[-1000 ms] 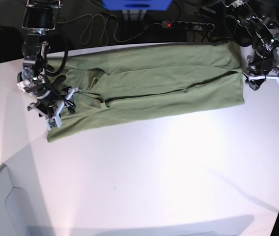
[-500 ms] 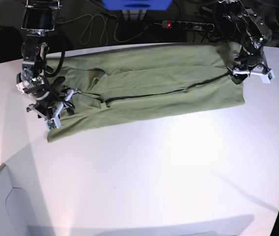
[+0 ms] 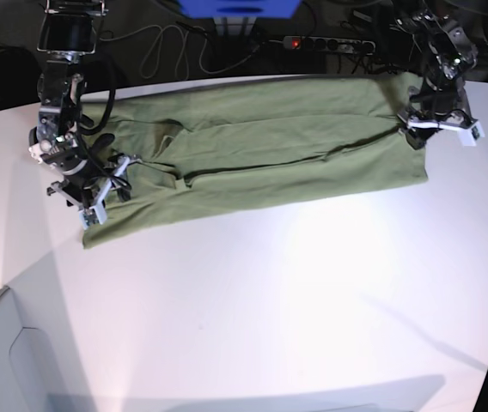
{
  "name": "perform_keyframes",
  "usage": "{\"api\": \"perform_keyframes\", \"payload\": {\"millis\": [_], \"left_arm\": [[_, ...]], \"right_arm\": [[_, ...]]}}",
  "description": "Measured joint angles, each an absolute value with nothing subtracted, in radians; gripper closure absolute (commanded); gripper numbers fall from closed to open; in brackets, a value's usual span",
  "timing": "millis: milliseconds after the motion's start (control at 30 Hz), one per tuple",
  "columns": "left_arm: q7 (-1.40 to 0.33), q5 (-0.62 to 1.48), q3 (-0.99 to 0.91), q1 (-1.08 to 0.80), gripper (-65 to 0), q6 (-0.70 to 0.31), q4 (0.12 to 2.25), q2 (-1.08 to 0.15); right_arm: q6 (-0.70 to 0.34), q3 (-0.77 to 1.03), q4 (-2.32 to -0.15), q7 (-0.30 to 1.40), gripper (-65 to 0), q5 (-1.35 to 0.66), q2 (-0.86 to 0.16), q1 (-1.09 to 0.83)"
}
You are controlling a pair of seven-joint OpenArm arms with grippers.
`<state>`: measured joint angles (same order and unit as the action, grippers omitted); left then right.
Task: Fold the T-shirt properly
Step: 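Open both grippers and reposition the left gripper on the shirt end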
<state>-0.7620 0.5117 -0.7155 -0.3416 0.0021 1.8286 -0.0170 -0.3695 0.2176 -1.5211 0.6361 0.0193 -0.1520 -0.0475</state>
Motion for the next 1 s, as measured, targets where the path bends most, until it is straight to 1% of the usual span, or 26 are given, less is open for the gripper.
{"api": "perform_keyframes", "payload": {"millis": [200,433,867,1000], "left_arm": [[-0.775,0.562,-0.71,-0.416,-34.9,0.0,1.88,-0.021],[-0.772,0.57,-0.649,-0.452,-34.9,-0.001,1.818,-0.046],[-0.763,0.562,-0.657,-0.445,-34.9,-0.001,1.778,-0.076],[-0.753,0.554,-0.657,-0.405,-34.9,0.0,1.718,-0.077]], "right_arm": [[-0.369,0.218,-1.521,0.636,-29.9,0.019,-0.152,-0.047],[-0.369,0.218,-1.521,0.636,-29.9,0.019,-0.152,-0.047],[-0.369,0.218,-1.521,0.636,-29.9,0.019,-0.152,-0.048],[-0.369,0.218,-1.521,0.636,-29.9,0.019,-0.152,-0.048]]}}
